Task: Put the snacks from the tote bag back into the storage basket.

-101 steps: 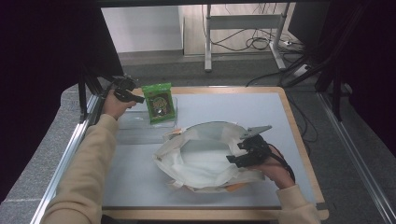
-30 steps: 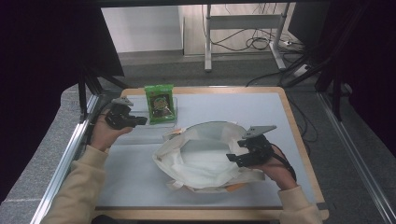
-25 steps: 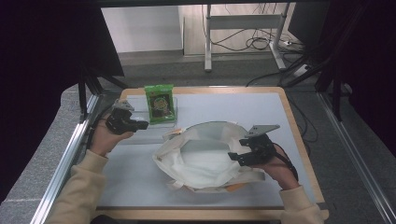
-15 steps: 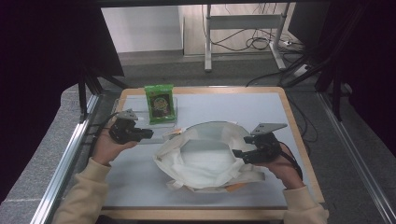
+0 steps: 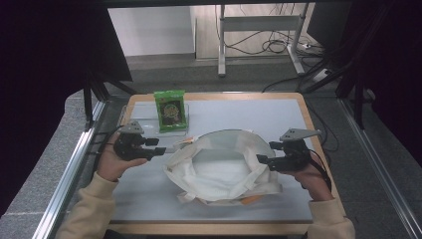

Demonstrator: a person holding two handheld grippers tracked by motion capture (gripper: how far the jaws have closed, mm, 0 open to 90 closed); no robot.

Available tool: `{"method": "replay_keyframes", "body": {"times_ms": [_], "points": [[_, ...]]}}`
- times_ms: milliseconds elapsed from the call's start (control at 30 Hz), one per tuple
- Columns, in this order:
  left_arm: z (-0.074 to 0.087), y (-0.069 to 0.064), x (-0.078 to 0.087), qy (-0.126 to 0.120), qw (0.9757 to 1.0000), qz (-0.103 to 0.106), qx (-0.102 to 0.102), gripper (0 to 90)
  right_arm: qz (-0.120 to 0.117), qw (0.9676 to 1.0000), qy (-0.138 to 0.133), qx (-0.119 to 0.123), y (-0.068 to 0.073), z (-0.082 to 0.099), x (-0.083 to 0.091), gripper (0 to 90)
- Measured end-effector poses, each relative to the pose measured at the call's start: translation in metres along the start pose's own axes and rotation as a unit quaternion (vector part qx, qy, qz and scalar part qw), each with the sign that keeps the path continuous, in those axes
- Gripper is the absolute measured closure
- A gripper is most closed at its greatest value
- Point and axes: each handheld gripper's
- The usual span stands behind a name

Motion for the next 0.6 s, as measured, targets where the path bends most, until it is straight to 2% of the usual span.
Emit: {"method": "replay_keyframes", "body": {"times_ms": [267, 600], "points": [[0.0018, -0.0063, 0.0029, -0.002, 1.0000, 0.002, 0.003, 39.9, 0.009, 0.9998, -0.016, -0.008, -0.0074, 0.0008, 0.0080, 29.7], [0.0019, -0.0055, 0.0009, 0.000, 1.0000, -0.001, 0.006, 35.8, 0.004, 0.9997, -0.022, -0.005, -0.0076, 0.0012, 0.0085, 28.6]]}}
Point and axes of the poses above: each handheld gripper's, and its own axes: x roughly backward along the jaws, z roughly out of its underside, y roughly to its left, and after that the axes turned 9 degrees about -y, right-handed
